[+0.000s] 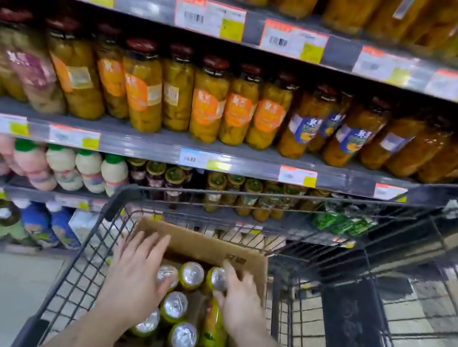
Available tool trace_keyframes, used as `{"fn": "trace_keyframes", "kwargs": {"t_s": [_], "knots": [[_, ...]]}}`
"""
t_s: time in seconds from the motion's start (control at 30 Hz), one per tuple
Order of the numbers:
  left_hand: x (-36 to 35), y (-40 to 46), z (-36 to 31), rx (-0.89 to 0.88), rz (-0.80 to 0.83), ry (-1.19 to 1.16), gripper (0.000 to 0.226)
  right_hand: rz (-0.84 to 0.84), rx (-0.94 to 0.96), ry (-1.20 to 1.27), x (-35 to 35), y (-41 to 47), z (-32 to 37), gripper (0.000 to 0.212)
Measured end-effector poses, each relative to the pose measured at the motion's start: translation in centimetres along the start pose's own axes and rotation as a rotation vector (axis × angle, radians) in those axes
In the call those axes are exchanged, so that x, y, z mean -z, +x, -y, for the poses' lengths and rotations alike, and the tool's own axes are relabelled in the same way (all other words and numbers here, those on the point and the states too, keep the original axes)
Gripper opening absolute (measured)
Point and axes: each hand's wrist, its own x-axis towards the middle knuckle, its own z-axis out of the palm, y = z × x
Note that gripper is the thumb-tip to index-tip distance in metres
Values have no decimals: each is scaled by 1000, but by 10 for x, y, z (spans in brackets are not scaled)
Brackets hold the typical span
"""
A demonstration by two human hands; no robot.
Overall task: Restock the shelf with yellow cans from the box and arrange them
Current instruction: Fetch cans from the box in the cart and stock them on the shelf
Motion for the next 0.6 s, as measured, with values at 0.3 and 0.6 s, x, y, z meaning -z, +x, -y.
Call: {"fn": "trace_keyframes", "kwargs": {"t_s": [0.3, 0.6], "knots": [[-59, 1, 14, -68, -122, 120, 68, 118, -20, -37, -73, 72, -10, 71], [-52, 0, 13, -49, -60, 76, 81, 18, 57, 50, -42, 42, -9, 68]]}}
